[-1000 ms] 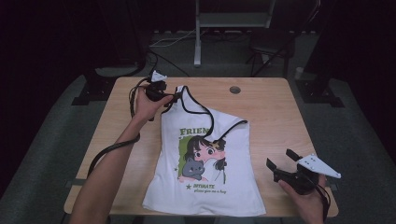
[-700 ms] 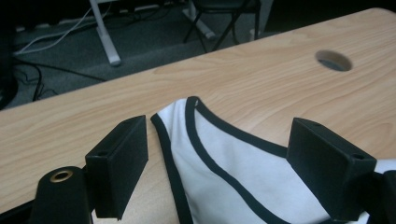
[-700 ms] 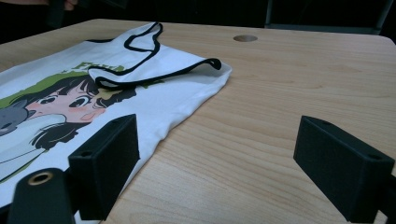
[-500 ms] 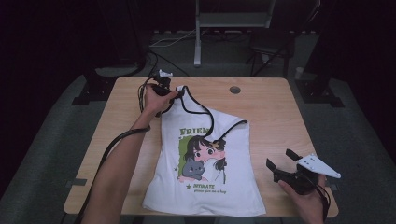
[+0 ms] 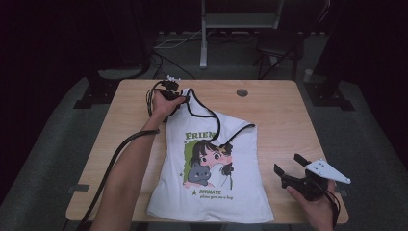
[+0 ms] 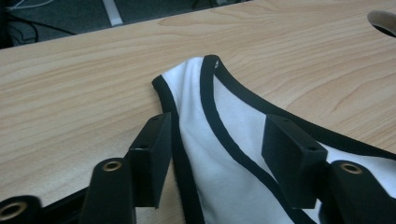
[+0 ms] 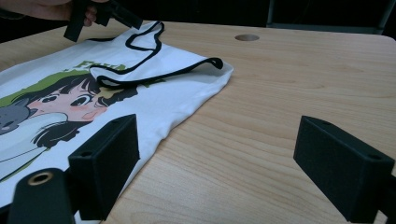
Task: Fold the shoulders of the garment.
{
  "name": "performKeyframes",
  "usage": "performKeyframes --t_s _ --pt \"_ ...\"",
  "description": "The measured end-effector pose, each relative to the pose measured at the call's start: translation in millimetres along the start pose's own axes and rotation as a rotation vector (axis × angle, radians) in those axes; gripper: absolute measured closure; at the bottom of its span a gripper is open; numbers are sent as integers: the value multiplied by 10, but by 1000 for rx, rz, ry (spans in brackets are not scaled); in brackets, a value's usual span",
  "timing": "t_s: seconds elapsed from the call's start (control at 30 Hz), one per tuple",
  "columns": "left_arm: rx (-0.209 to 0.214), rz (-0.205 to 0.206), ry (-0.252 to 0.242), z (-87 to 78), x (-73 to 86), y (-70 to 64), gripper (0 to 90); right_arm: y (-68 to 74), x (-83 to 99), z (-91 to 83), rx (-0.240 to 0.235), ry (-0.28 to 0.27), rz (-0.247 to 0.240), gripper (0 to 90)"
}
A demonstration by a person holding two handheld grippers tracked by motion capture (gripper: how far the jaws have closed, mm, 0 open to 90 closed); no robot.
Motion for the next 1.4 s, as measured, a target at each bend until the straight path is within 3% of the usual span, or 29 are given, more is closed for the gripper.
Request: performKeyframes --t_s 0.23,0.37,0.57,0.9,1.1,1.23,1.4 --pt "-2 11 32 49 28 -20 515 2 0 -1 -2 -1 -2 138" --pt "-1 -9 25 57 49 8 580 2 0 -2 -4 -1 0 138" --pt "39 -9 7 55 82 5 765 7 0 1 -6 0 -8 138" --pt "58 17 -67 -19 21 -62 840 10 0 -5 -9 -3 -9 138" --pt "92 51 -122 -171 -128 -150 845 11 -1 -7 -9 -6 -11 138" --pt "115 45 -166 -314 -213 -184 846 11 -1 -8 -9 -5 -10 138" --pt "125 66 -189 -460 -246 -213 848 12 -1 -8 -8 -6 -11 138"
Point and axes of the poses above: each handheld gripper's, and its own axes: z roughly forward along the jaws, x roughly out of its underside, y roughly to its left, the point moved 4 cm from there along z, roughly forward along the jaws, and after that the axes turned 9 degrees about -y, right-handed, at the moved point
